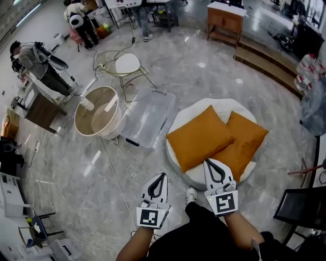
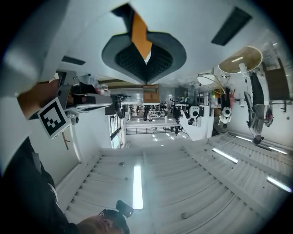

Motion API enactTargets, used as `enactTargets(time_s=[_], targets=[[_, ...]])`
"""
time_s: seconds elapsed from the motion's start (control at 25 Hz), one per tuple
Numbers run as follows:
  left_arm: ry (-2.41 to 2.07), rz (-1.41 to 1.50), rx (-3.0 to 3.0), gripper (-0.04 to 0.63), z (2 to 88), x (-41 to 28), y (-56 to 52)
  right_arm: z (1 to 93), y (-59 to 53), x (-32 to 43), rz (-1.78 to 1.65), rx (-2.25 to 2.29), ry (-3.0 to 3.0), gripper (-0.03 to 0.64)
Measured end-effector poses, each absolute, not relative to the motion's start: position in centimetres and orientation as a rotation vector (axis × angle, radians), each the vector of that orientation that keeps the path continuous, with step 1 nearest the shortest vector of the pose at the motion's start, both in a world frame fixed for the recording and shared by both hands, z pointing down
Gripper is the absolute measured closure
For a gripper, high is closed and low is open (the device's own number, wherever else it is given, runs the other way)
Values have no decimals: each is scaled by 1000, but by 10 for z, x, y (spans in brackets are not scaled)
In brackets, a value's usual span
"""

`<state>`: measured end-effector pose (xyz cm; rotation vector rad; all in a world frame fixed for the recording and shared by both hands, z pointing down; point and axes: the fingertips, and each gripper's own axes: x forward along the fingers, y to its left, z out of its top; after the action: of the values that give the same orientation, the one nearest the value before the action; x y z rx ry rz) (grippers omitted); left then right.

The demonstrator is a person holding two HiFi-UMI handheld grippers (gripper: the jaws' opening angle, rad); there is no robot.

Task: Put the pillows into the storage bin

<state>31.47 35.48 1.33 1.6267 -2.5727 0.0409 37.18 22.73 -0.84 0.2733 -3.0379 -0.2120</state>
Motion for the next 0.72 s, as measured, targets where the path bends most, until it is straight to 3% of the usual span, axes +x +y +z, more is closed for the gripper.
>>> enactTargets(time_s=[0.4,0.72], targets=[[-2453,235,1681,581,13,252,282,-1,161,320,-83,364,-3038,600],[-2356,182,1807,581,23,190,228,-3,122,268,-52,453,-3026,600]])
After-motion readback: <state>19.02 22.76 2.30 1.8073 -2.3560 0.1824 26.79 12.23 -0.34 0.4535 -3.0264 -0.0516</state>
